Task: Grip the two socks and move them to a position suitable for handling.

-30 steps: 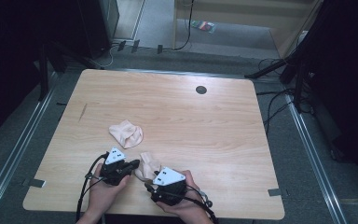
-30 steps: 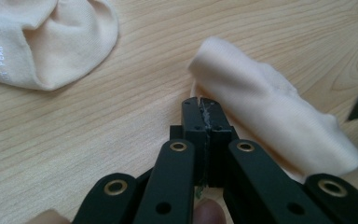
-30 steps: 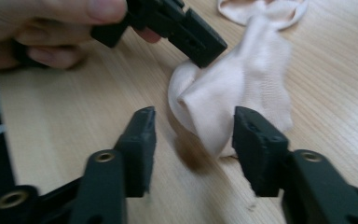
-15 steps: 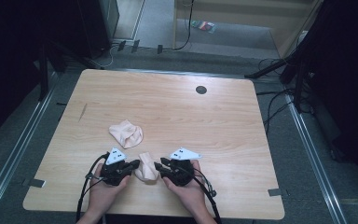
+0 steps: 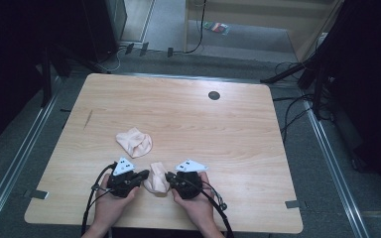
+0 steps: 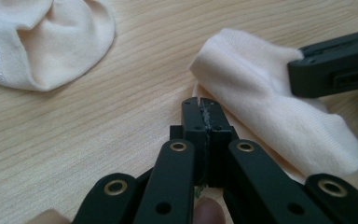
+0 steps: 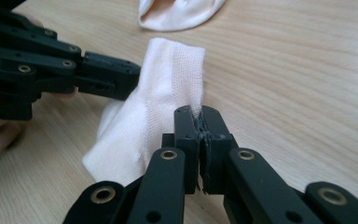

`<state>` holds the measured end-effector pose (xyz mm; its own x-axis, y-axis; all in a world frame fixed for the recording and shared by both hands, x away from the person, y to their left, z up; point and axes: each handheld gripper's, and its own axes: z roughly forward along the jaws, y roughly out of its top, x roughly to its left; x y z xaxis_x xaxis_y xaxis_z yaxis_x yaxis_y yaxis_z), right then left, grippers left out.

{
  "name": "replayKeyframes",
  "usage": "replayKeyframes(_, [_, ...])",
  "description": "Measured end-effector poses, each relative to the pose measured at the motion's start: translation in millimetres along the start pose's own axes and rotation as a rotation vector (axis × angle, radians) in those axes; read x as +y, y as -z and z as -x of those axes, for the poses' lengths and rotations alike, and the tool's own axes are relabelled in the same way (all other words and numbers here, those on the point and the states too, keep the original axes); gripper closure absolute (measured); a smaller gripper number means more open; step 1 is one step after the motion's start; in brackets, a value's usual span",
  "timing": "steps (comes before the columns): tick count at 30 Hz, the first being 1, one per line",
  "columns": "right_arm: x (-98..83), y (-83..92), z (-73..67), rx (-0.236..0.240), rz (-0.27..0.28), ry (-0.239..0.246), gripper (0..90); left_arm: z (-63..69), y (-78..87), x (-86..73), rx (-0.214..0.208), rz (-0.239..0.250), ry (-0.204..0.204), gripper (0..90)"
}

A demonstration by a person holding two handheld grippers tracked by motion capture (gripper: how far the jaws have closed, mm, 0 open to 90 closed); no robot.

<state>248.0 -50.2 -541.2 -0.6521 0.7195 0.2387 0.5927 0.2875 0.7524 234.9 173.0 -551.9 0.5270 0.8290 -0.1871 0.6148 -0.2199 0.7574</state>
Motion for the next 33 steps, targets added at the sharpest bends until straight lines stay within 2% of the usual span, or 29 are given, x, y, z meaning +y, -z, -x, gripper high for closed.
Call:
replayKeyframes(3, [2.6,9.0,2.0,-0.022,0.032,-0.011,88.5,-0.6,0.8,0.2,-0.004,0.000,0.002,90.0])
replayKeyframes(5, [6.6,24.5,8.6,-0.074,0.073,-0.018,88.5,-1.1,1.0,0.1,-0.007,0.002,0.006,90.0])
replayKeyframes(9, [9.2,37.2,19.1,-0.100,0.090,-0.057,88.5,-3.0,2.3,0.8,-0.011,0.000,0.001,90.0])
replayKeyframes(12, [9.0,47.4,31.0,-0.129,0.082,-0.096,88.6,-7.3,5.1,1.8,-0.010,0.003,0.008,90.0])
replayKeyframes(15, [7.1,53.3,38.1,-0.151,0.064,-0.102,88.7,-11.0,7.9,3.5,-0.013,0.006,0.007,90.0])
replayKeyframes(16, [4.8,55.7,40.0,-0.151,0.040,-0.101,88.7,-12.5,8.8,4.4,-0.017,0.004,-0.001,90.0])
replayKeyframes(21, [-1.4,57.0,38.4,-0.147,0.004,-0.099,88.8,-15.0,7.9,6.2,-0.031,-0.014,-0.028,90.0])
replayKeyframes(23, [-3.6,57.7,36.2,-0.145,-0.010,-0.095,88.7,-16.2,6.4,6.4,-0.059,-0.024,-0.020,90.0])
replayKeyframes(24, [-5.2,58.0,34.7,-0.153,-0.016,-0.090,88.4,-16.3,6.5,6.2,-0.057,-0.022,-0.013,90.0])
replayKeyframes(25, [-6.2,58.2,34.3,-0.163,-0.018,-0.081,87.5,-17.2,7.5,6.2,-0.043,-0.007,0.000,86.9])
replayKeyframes(26, [-7.5,58.4,33.7,-0.187,-0.027,-0.070,84.7,-17.8,8.9,6.3,-0.036,0.006,0.010,78.5])
replayKeyframes(28, [-8.7,59.0,35.8,-0.216,-0.026,-0.066,71.5,-20.5,14.4,7.4,-0.040,0.023,0.037,67.4])
replayKeyframes(30, [-8.8,62.0,39.4,-0.228,-0.009,-0.080,68.0,-21.9,21.3,7.6,-0.050,0.047,0.056,63.7])
replayKeyframes(33, [-7.8,67.1,44.6,-0.229,0.023,-0.112,59.7,-20.4,25.8,6.4,-0.078,0.035,0.061,56.0])
